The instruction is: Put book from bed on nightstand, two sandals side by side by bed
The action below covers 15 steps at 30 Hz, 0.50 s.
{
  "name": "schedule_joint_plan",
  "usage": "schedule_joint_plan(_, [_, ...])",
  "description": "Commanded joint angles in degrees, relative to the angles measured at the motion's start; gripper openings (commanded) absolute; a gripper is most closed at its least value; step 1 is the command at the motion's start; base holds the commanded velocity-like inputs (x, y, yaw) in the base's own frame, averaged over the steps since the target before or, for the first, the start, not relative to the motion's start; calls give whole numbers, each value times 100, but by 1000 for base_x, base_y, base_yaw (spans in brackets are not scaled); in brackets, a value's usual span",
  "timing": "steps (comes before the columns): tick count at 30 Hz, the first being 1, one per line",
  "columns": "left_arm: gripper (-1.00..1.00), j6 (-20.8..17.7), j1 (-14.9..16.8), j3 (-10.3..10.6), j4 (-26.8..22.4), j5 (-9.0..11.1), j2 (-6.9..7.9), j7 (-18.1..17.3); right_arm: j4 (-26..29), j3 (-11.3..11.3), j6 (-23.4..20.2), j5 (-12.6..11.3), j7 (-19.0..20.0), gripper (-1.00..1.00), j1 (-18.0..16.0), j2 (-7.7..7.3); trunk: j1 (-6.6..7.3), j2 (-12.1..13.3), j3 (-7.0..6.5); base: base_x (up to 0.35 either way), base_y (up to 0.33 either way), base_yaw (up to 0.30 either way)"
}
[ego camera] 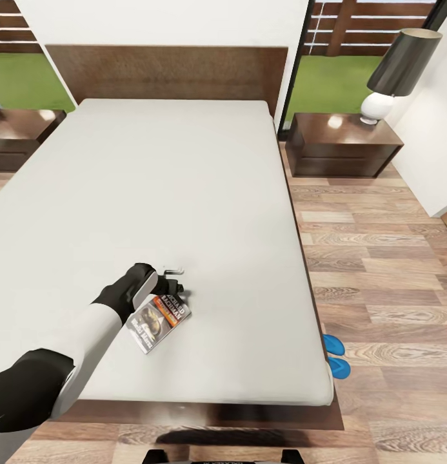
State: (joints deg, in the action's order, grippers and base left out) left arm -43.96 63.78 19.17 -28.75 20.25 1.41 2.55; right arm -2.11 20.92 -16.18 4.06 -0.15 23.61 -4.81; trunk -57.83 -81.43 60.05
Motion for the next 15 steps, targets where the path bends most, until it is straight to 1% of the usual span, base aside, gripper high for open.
schedule_joint_plan(1, [100,-18,3,43,-9,49,8,27,9,0,-25,43,-2,100,3,-1,-23,-43,21,0,0,0])
schedule_joint_plan(6, [100,-17,3,43,-8,49,8,27,9,0,-25,43,-1,100,3,-1,-133,-244,111,0,0,0])
schedule_joint_plan(15, [100,-19,3,43,-8,49,8,27,9,0,-25,43,-2,100,3,-2,-133,-244,111,0,0,0])
